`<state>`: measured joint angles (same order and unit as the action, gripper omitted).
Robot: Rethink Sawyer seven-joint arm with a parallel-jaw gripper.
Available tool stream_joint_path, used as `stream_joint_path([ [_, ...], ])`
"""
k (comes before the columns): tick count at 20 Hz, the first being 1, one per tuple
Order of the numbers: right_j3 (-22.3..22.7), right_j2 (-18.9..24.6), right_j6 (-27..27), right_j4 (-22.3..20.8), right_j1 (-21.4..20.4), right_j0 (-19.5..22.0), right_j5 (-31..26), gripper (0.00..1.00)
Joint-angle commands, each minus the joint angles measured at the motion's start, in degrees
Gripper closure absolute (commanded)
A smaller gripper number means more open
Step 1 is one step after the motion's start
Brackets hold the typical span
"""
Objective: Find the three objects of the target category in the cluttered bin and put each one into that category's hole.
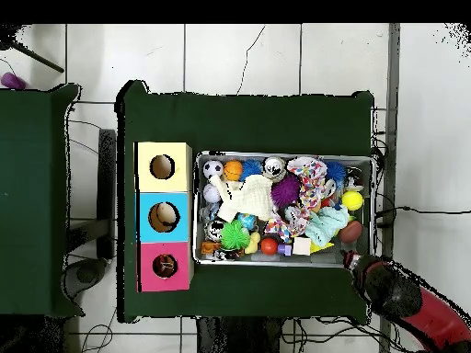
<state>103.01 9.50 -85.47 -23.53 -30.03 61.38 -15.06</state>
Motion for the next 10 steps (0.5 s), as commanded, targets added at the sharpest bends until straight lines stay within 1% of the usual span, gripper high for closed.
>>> stream_joint_path([
  [1, -9.12, 4.7, -0.23, 1.35, 2.54, -2.01, -8.03, 0.0],
  [10, -11.71, 5.71, 0.0, -0.19, 7.48, -0.99, -5.74, 0.0],
])
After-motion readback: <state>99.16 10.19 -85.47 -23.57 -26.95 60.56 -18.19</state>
